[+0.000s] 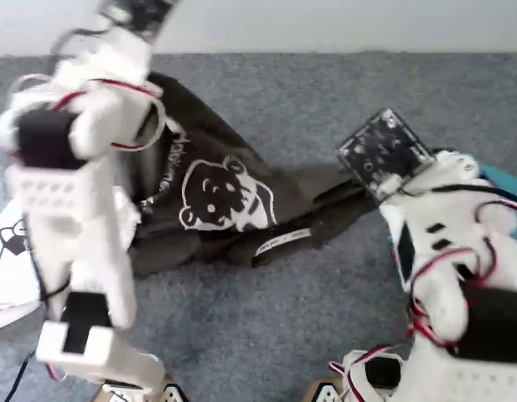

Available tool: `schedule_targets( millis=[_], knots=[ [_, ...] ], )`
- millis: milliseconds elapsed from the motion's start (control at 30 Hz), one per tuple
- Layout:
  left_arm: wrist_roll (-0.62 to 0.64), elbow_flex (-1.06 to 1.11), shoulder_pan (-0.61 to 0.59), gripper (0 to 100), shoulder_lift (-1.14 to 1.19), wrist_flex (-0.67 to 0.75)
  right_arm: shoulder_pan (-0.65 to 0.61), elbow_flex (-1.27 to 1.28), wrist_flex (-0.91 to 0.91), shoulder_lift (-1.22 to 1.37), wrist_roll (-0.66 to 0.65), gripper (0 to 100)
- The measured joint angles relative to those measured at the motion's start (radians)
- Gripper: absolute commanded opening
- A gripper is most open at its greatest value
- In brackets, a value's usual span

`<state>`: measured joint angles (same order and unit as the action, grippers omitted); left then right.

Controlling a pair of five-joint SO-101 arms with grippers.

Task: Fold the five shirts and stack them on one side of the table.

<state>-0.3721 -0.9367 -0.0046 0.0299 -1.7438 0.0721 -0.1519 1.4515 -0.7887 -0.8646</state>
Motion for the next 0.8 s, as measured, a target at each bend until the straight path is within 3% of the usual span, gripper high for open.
schedule_targets(
  millis=[267,800],
  knots=[
    [-0.071,-0.015,-0.072,1,-0.219,0.0,0.123,-0.149,-0.259,-0.005,-0.083,0.9],
    [-0.344,-0.023,-0.097,1,-0.577,0.054,0.135,-0.304,-0.488,-0.023,-0.176,0.9]
  ],
)
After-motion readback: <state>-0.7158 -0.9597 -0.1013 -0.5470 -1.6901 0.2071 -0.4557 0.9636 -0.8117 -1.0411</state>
